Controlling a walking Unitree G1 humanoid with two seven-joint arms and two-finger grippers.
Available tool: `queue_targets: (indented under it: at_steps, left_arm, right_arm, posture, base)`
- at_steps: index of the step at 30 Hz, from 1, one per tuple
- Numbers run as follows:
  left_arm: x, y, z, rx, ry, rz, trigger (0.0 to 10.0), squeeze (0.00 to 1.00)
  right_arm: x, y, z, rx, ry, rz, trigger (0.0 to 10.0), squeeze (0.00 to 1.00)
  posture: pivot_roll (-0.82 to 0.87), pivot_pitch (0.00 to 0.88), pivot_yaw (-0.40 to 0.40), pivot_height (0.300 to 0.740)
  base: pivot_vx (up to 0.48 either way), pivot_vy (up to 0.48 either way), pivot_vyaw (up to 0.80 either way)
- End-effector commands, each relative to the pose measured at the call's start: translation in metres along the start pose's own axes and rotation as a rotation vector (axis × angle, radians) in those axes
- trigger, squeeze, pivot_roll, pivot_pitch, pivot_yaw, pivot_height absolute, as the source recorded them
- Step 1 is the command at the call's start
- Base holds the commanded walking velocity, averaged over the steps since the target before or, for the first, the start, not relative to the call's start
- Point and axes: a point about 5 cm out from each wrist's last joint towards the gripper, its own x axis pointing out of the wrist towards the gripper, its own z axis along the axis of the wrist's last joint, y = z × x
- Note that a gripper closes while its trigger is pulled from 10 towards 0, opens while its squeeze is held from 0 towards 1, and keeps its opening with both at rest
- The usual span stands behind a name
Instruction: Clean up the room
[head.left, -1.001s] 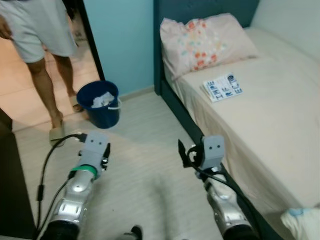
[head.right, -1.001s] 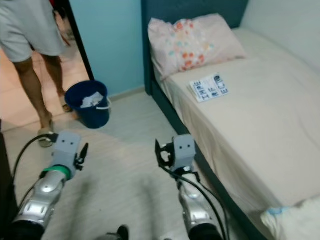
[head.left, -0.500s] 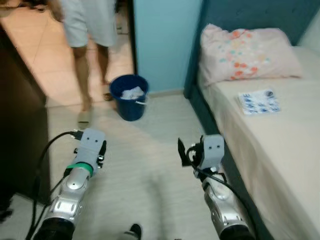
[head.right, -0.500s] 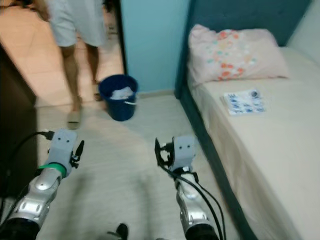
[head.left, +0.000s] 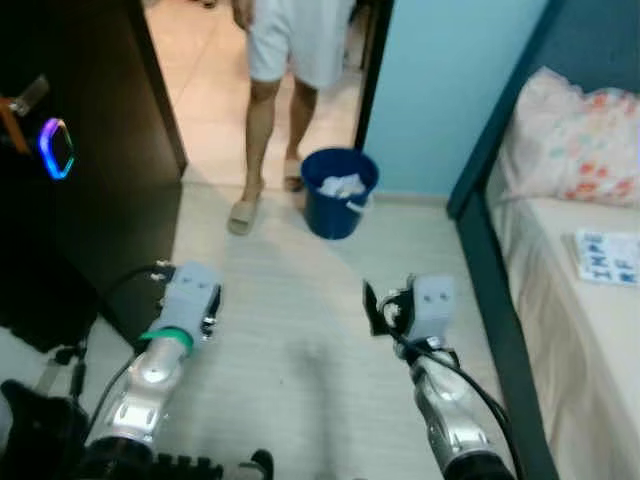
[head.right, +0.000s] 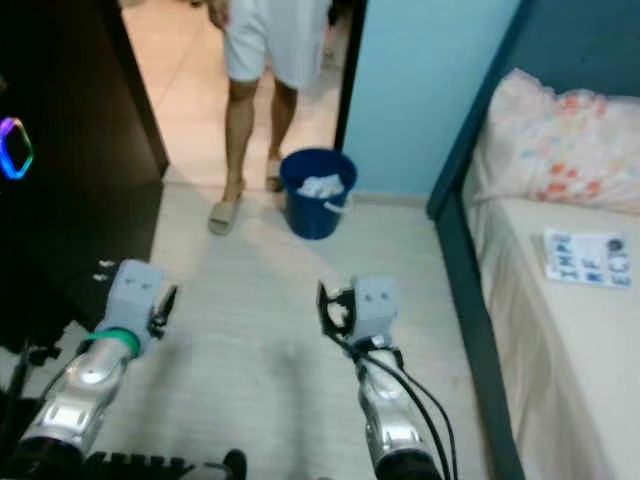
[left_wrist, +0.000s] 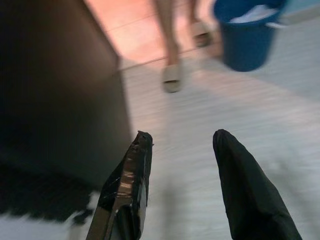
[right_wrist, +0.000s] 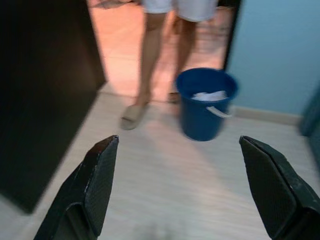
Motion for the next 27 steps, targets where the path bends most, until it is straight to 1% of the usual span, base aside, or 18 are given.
queue_targets:
  at_steps: [1, 6, 10, 17, 27]
  left_arm:
    - [-0.0028, -0.0045, -0.0062, 0.001, 0.022, -0.011, 10.0, 0.0]
    - [-0.0024, -0.0042, -0.0064, 0.002, 0.02, -0.01, 10.0, 0.0]
    - [-0.0022, -0.0037, -0.0064, 0.004, 0.019, -0.01, 10.0, 0.0]
    - [-0.0019, -0.0046, -0.0056, 0.006, 0.013, -0.013, 10.0, 0.0]
    - [-0.0016, -0.0067, -0.0053, 0.007, 0.013, -0.024, 10.0, 0.0]
  right_arm:
    - [-0.0048, 0.0003, -0.0081, 0.002, 0.034, 0.003, 10.0, 0.0]
    - [-0.0042, 0.0005, -0.0079, 0.005, 0.032, 0.0, 10.0, 0.0]
    - [-0.0038, -0.0016, -0.0081, 0.027, 0.035, -0.027, 10.0, 0.0]
    - [-0.003, -0.0038, -0.0079, 0.025, 0.038, -0.044, 10.0, 0.0]
    - [-0.0025, -0.0027, -0.0079, 0.03, 0.037, -0.041, 10.0, 0.0]
  posture:
    - [-0.02, 0.051, 0.059, 0.74]
    - [-0.01, 0.05, 0.061, 0.74]
    - [-0.02, 0.05, 0.063, 0.74]
    - [-0.02, 0.051, 0.064, 0.74]
    - [-0.02, 0.05, 0.065, 0.74]
  base:
    - [0.0, 0.0, 0.77]
    - [0.0, 0.0, 0.77]
    - [0.0, 0.0, 0.71]
    - [0.0, 0.0, 0.0]
    - [0.0, 0.0, 0.0]
